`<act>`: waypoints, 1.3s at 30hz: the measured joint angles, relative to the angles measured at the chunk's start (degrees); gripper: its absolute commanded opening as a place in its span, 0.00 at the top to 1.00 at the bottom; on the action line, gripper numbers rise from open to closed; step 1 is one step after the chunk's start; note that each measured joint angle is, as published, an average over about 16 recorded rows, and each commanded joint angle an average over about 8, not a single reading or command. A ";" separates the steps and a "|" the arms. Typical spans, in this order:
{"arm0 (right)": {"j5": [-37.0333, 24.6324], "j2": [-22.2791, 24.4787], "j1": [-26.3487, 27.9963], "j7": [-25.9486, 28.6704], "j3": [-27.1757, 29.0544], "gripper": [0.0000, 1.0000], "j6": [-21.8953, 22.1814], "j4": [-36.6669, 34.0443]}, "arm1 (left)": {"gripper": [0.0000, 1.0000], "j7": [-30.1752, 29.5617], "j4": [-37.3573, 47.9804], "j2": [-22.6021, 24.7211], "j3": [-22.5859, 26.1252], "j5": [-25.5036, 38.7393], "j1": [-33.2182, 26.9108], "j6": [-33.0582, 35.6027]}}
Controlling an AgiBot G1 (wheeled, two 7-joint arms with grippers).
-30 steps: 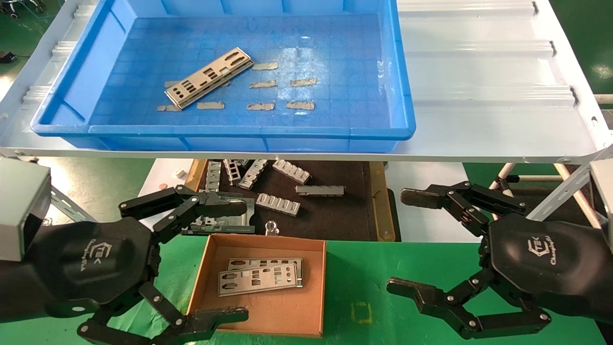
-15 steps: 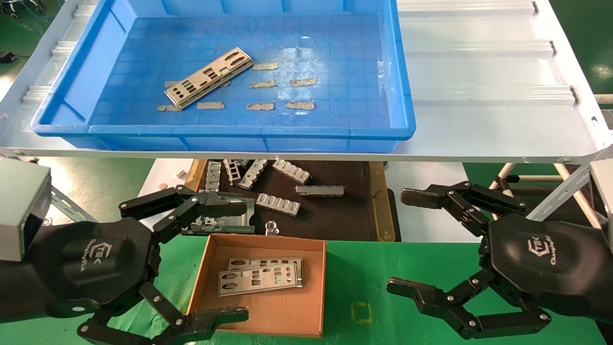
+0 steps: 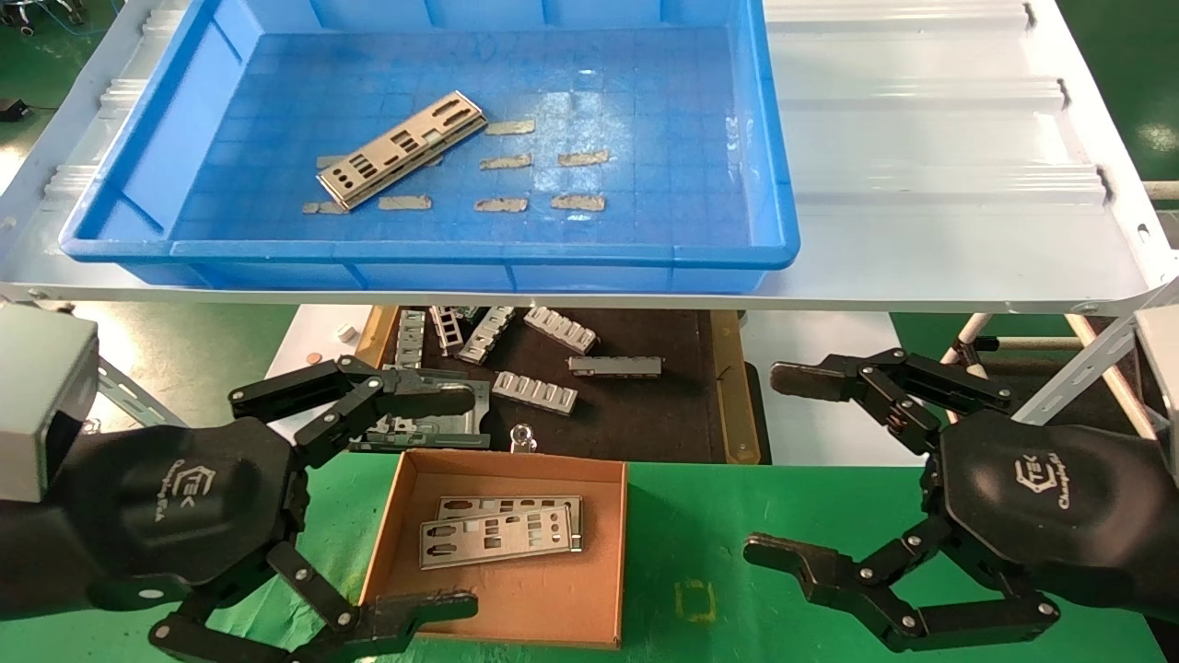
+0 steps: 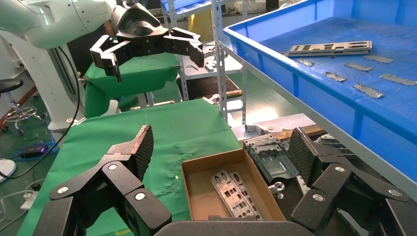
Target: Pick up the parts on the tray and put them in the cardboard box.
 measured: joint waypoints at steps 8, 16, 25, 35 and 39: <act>0.00 0.00 0.00 0.00 0.00 0.00 0.00 0.00 | 0.00 0.00 0.00 0.00 0.00 0.00 0.00 0.00; 0.00 0.00 0.00 0.00 0.00 0.00 0.00 0.00 | 0.00 0.00 0.00 0.00 0.00 -0.01 0.00 0.00; 0.00 0.00 0.00 0.00 0.00 0.00 0.00 0.00 | 0.00 0.00 0.00 0.00 0.00 -0.01 0.00 0.00; 0.00 0.00 0.00 0.00 0.00 0.00 0.00 0.00 | 0.00 0.00 0.00 0.00 0.00 -0.01 0.00 0.00; 0.00 0.00 0.00 0.00 0.00 0.00 0.00 0.00 | 0.00 0.00 0.00 0.00 0.00 -0.01 0.00 0.00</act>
